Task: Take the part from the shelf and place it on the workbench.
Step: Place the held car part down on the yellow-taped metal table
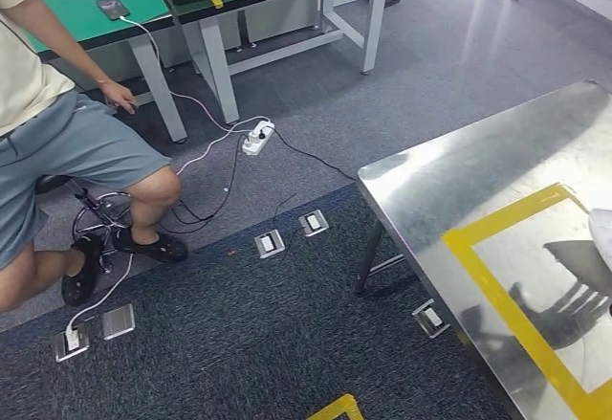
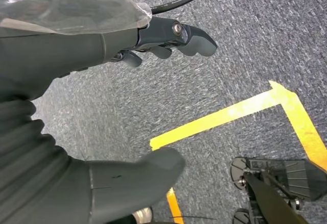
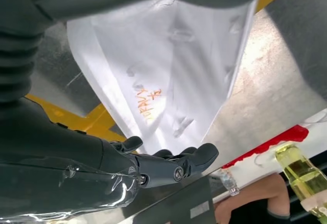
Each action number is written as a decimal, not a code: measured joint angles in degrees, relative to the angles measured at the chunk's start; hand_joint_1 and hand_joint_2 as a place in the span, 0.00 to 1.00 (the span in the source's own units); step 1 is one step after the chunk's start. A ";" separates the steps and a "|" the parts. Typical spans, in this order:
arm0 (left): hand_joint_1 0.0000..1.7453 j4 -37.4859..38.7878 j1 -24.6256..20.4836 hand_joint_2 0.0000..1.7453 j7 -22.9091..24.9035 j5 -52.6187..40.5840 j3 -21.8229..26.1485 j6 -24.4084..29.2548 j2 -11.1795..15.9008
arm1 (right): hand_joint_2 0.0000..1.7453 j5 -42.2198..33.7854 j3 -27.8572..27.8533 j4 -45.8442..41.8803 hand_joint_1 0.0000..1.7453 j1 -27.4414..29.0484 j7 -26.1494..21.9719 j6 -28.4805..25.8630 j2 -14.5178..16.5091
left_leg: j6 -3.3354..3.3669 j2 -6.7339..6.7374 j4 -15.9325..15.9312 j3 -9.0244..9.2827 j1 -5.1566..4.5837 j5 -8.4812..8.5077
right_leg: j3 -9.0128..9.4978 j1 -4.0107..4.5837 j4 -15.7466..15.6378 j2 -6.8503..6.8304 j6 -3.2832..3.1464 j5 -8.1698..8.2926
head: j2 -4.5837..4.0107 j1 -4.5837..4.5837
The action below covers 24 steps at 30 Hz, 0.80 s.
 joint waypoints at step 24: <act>0.00 0.00 -0.64 0.00 0.20 0.86 0.01 0.26 -0.10 | 0.00 -32.20 18.28 -22.87 0.00 -9.96 -30.31 33.78 6.24 | -0.19 -0.30 -0.06 0.00 0.18 0.22 | 0.18 0.20 0.11 -0.28 -0.09 0.01 | 0.00 -0.13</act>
